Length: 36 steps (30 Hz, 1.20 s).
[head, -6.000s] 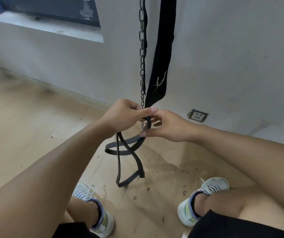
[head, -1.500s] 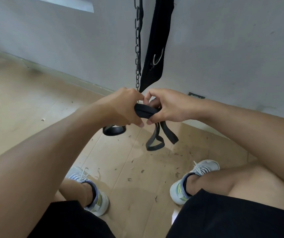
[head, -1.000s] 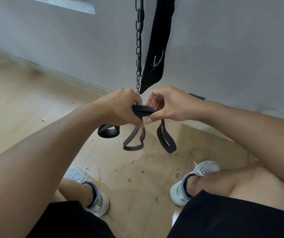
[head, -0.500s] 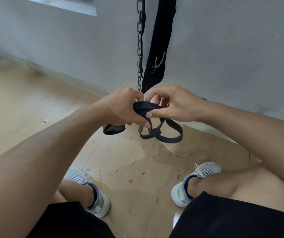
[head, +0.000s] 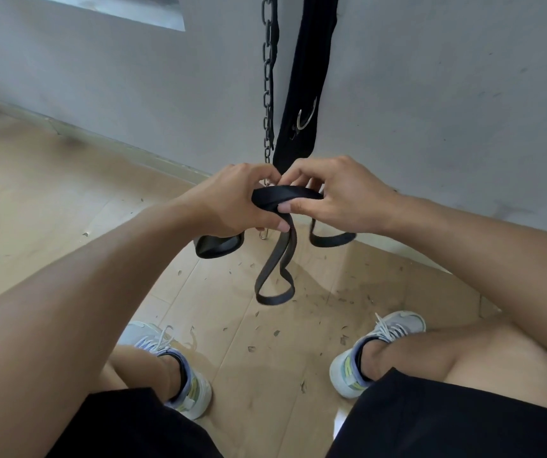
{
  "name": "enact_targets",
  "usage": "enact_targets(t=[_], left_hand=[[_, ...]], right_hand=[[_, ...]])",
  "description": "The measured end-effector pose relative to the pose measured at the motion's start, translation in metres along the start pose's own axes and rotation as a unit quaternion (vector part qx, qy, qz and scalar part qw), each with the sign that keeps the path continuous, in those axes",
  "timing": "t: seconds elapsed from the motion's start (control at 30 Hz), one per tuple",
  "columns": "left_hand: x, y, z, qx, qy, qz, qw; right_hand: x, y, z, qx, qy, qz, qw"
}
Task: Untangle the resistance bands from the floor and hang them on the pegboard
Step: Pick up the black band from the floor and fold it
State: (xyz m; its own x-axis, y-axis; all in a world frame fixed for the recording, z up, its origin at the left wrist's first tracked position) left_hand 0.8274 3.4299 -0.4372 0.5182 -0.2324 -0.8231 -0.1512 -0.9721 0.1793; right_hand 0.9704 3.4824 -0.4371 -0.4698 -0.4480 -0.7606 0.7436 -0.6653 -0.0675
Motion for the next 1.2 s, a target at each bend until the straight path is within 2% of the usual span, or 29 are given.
enact_targets(t=[0.1,0.23,0.4,0.53,1.03,1.2], left_hand=[[-0.002,0.0,0.0,0.014,0.01,0.002,1.0],[0.0,0.001,0.004,0.019,0.05,0.045,0.998],[0.006,0.004,0.007,0.022,0.054,0.101,0.993],[0.013,0.003,0.006,0.031,0.047,0.089,0.994],[0.023,0.001,0.01,0.017,0.124,0.085,0.989],[0.023,0.003,0.016,0.001,0.161,0.106,0.981]], right_hand=[[-0.004,0.0,0.004,0.0,0.0,-0.014,1.0],[-0.001,0.001,0.012,-0.032,0.002,0.033,0.999],[0.001,0.004,0.006,0.004,-0.014,0.084,0.996],[0.003,0.007,0.009,0.015,-0.049,0.104,0.993],[0.004,0.009,0.019,-0.021,0.053,0.115,0.992],[0.003,0.008,0.018,-0.021,0.078,0.121,0.989]])
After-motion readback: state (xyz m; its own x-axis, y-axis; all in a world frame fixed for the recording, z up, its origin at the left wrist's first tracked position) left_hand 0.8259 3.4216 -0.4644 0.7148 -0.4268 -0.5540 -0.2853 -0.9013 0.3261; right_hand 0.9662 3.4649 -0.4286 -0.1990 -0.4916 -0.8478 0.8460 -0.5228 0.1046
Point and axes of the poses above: each hand's wrist, its own y-axis away from the middle knuckle, its own x-axis out of the palm, z = x × y, the point moved 6 cm from there along -y, towards the middle knuckle, and after that the axes turned 5 degrees about -y, right-handed, at the moved point
